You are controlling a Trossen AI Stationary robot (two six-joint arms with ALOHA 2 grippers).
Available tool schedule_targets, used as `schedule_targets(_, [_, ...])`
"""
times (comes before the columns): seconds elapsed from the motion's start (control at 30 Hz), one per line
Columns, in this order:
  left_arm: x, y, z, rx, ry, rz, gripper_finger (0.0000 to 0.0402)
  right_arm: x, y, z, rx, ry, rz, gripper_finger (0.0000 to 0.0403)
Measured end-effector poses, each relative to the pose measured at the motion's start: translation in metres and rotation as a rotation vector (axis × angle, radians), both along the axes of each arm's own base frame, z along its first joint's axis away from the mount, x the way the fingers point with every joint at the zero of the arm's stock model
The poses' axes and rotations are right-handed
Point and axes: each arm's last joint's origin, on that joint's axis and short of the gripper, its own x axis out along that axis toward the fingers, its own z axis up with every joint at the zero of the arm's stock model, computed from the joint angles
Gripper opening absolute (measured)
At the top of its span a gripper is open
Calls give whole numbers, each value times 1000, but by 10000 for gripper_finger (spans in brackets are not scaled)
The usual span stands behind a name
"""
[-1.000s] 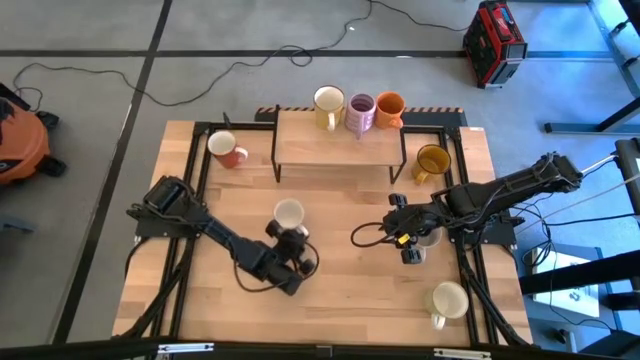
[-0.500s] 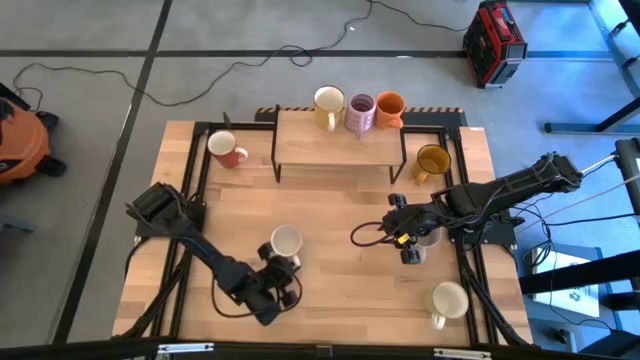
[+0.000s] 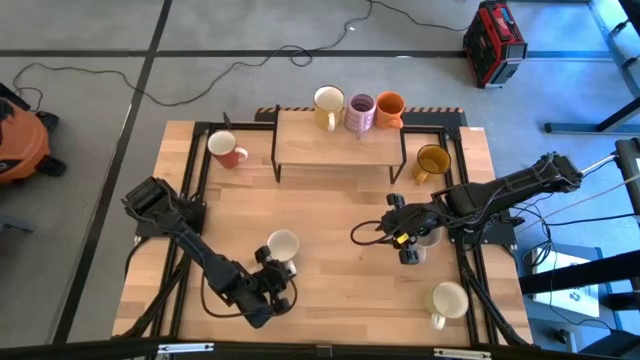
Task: Place coffee mugs
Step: Put the blue mug on the shelf
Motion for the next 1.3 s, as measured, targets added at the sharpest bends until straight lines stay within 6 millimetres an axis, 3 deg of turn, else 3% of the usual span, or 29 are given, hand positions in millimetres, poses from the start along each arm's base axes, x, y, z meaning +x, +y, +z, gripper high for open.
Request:
schedule_targets(0.17, [-1, 1, -1, -17, 5, 22, 36, 0, 0, 0, 8, 2, -9, 152])
schedule_targets(0.43, [-9, -2, -3, -65, 10, 74, 101, 0, 0, 0, 16, 5, -5, 152])
schedule_targets(0.63, [-23, -14, -1, -76, -121, 150, 133, 0, 0, 0, 17, 5, -4, 152])
schedule_targets(1.03, [-21, -15, -31, 21, -263, 245, 137, 0, 0, 0, 15, 4, -6, 152])
schedule_targets(1.3, [-6, -19, -48, -9, -298, 250, 137, 0, 0, 0, 10, 2, -12, 152])
